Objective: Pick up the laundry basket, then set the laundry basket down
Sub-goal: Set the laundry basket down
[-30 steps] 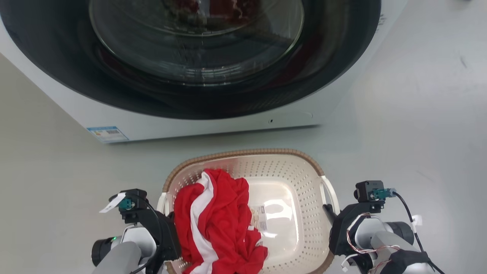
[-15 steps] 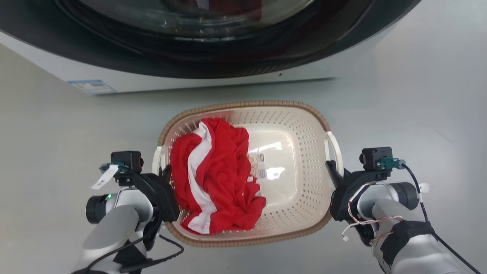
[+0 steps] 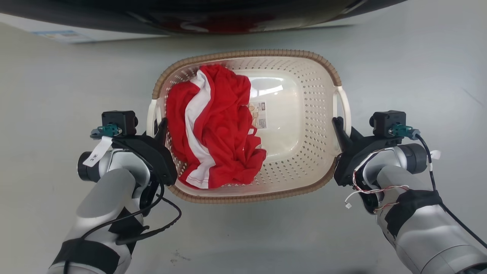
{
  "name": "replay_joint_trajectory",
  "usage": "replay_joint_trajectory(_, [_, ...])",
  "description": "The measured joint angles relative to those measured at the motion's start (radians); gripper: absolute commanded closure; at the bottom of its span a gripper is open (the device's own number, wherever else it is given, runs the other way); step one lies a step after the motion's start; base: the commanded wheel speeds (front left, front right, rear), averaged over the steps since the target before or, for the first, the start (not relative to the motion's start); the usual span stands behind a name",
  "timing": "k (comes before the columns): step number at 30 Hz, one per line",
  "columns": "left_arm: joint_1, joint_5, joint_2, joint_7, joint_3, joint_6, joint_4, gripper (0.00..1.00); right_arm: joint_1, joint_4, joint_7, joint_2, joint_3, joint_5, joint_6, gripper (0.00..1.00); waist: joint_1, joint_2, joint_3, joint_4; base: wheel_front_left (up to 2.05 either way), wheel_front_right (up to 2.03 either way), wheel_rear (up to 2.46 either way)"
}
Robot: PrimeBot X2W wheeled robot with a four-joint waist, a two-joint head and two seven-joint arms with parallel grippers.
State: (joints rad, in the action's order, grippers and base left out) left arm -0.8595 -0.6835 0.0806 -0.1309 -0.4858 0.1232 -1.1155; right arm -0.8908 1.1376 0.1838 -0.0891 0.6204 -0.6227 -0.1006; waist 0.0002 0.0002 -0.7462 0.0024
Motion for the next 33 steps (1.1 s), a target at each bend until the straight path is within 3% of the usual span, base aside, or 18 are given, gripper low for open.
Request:
replay_joint_trajectory(19, [-0.035,0.010,-0.018,-0.056,-0.031,0.001,-0.036,1.00,-0.025,0.034,0.046,-0.004,-0.009,0.007,0.014,1.00,-0.0002,0.0000,-0.100,0.009,0.00,0.00,0.00])
replay_joint_trajectory(21, [-0.037,0.010,-0.018,-0.056,-0.036,0.001,-0.037,1.00,-0.027,0.036,0.047,-0.004,-0.009,0.007,0.014,0.92,-0.0002,-0.0001,-0.102,0.010,0.00,0.00,0.00])
replay_joint_trajectory(24, [-0.041,0.010,-0.019,-0.055,-0.041,0.001,-0.040,1.00,-0.029,0.040,0.051,-0.004,-0.009,0.007,0.017,1.00,-0.0002,-0.0002,-0.104,0.012,0.00,0.00,0.00])
replay_joint_trajectory(33, [-0.044,0.005,-0.021,-0.048,-0.057,0.000,-0.046,1.00,-0.037,0.048,0.056,-0.004,-0.004,0.012,0.016,1.00,-0.0002,-0.0002,-0.105,0.015,0.00,0.00,0.00])
